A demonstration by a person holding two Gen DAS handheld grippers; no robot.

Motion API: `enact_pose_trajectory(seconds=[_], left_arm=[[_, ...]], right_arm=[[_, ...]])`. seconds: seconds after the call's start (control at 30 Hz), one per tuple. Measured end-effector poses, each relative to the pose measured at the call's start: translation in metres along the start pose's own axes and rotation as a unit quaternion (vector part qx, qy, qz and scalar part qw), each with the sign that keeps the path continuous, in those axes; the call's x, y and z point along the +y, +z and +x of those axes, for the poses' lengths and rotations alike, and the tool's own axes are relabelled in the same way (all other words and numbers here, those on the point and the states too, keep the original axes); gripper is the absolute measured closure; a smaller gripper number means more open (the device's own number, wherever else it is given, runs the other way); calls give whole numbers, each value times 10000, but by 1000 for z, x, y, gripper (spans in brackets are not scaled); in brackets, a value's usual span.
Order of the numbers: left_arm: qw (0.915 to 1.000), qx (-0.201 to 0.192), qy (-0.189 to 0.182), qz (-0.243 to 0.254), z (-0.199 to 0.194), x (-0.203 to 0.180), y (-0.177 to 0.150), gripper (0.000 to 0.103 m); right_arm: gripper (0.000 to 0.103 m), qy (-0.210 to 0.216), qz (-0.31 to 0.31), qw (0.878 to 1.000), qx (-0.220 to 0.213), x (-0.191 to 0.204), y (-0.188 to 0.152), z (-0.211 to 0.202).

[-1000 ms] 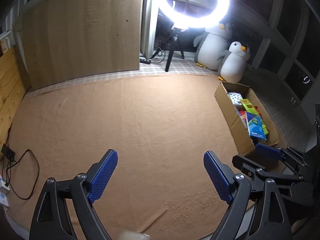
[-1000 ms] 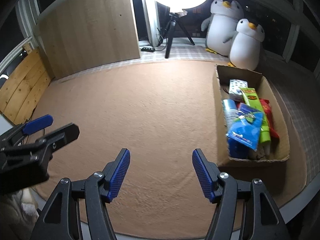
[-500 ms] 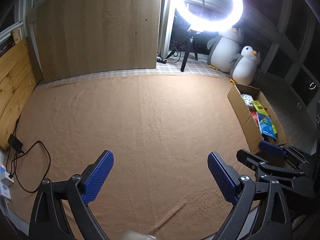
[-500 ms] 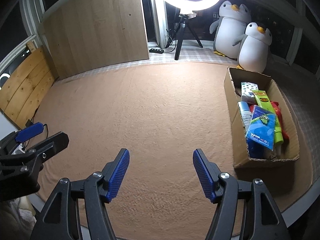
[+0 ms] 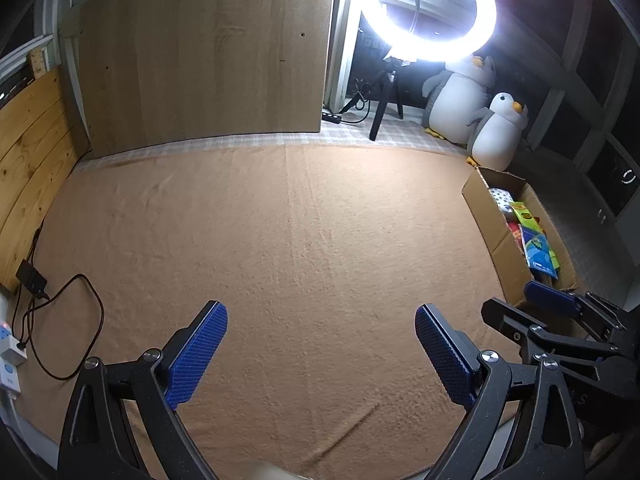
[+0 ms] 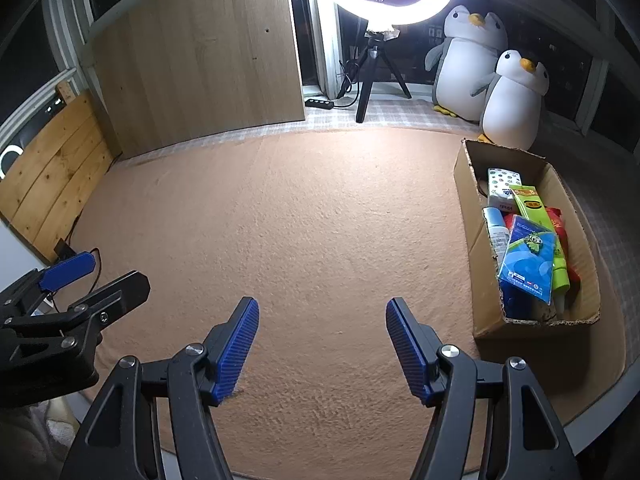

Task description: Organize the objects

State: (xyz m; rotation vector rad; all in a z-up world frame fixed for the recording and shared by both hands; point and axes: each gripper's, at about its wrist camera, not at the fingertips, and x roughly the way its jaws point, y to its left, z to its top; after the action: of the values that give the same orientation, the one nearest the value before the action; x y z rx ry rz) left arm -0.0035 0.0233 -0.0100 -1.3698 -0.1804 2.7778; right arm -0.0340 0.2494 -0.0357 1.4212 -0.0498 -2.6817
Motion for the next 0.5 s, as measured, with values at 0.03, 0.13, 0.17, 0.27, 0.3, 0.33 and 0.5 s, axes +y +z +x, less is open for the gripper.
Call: enact_pose_trajectory(seconds=[0.03, 0.13, 0.17, 0.27, 0.3, 0.33, 0.5], left_arm=[[10000, 4, 10, -14, 0, 1, 0, 6], [10000, 21, 36, -23, 1, 3, -1, 6], [10000, 24, 53, -22, 1, 4, -2, 6], [9999, 37, 93, -44, 2, 7, -2, 6], [9999, 41, 104, -58, 2, 7, -3, 6], [9999, 49, 116, -73, 3, 9, -3, 6], [9997, 62, 205, -129, 3, 13, -5, 6]], right_arm=[[40, 0, 7, 10000, 4, 0, 0, 0], [40, -7, 30, 10000, 3, 0, -1, 0], [40, -8, 37, 10000, 1, 1, -1, 0], [40, -2, 40, 10000, -3, 2, -1, 0], [40, 3, 34, 10000, 0, 2, -1, 0], [40, 5, 23, 10000, 5, 3, -1, 0], [40, 10, -11, 10000, 3, 5, 1, 0]])
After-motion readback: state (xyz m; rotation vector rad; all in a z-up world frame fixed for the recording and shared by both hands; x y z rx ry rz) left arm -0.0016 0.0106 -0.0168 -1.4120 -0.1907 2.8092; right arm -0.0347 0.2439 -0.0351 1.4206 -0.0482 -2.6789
